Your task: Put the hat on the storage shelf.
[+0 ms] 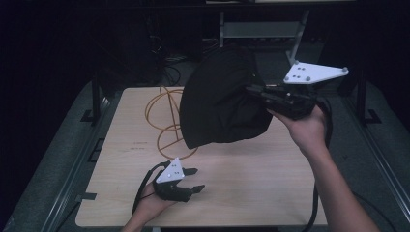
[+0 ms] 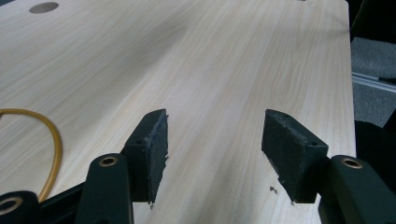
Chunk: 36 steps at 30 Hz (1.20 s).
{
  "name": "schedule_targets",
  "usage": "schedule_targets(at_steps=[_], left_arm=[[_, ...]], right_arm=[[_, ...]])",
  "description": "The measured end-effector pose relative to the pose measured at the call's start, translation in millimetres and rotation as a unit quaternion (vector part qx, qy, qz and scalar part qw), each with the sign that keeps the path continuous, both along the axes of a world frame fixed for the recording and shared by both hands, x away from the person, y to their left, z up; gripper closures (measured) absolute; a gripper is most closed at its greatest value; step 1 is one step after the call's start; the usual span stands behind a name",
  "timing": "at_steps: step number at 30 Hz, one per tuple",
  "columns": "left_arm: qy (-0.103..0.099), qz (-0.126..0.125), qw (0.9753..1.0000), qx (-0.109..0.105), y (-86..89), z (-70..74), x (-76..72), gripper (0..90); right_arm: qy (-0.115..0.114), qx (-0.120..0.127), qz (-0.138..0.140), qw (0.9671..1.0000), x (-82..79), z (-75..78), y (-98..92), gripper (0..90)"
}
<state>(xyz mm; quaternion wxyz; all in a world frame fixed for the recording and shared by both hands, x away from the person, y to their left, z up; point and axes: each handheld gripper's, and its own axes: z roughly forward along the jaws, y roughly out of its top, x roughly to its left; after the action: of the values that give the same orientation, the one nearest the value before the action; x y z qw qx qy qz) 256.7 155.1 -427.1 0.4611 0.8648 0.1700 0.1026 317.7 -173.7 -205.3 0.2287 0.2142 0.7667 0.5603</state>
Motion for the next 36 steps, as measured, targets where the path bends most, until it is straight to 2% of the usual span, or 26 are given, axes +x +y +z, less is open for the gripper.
schedule_targets(at_steps=[2, 4, 5, 13, 22, 23, 26, 36], left_arm=[[-0.001, -0.003, 1.0000, 0.004, -1.2, -0.5, -0.8, 40.3], [0.000, -0.002, 1.0000, -0.001, -2.2, -1.0, -1.3, 40.3], [-0.002, -0.005, 1.0000, 0.001, -3.2, -1.1, -2.1, 40.2], [-0.006, -0.013, 0.9999, 0.004, -6.6, -3.0, -0.1, 39.9], [-0.010, -0.017, 0.9997, 0.013, -9.4, -3.4, -0.1, 39.6], [-0.015, -0.020, 0.9996, 0.015, -9.7, -3.5, 0.7, 39.6], [-0.013, -0.021, 0.9996, 0.017, -10.1, -4.2, 0.9, 39.5], [-0.010, -0.016, 0.9997, 0.014, -8.9, -6.0, 5.1, 39.6]], right_arm=[[-0.002, -0.003, 0.004, 1.0000, 2.8, 3.2, 7.6, 88.5], [-0.002, -0.002, 0.007, 1.0000, 4.4, 4.3, 11.2, 88.5], [-0.001, -0.002, 0.011, 0.9999, 8.7, 5.9, 18.6, 88.5], [0.012, 0.005, 0.026, 0.9996, 24.0, 10.8, 42.5, 88.4], [0.013, -0.008, 0.043, 0.9990, 35.7, 21.4, 71.1, 88.4], [0.012, -0.009, 0.047, 0.9988, 38.5, 22.9, 77.2, 88.4], [0.007, -0.014, 0.053, 0.9985, 42.1, 24.7, 84.9, 88.4], [0.014, -0.013, 0.060, 0.9980, 54.2, 26.2, 102.6, 88.4]])
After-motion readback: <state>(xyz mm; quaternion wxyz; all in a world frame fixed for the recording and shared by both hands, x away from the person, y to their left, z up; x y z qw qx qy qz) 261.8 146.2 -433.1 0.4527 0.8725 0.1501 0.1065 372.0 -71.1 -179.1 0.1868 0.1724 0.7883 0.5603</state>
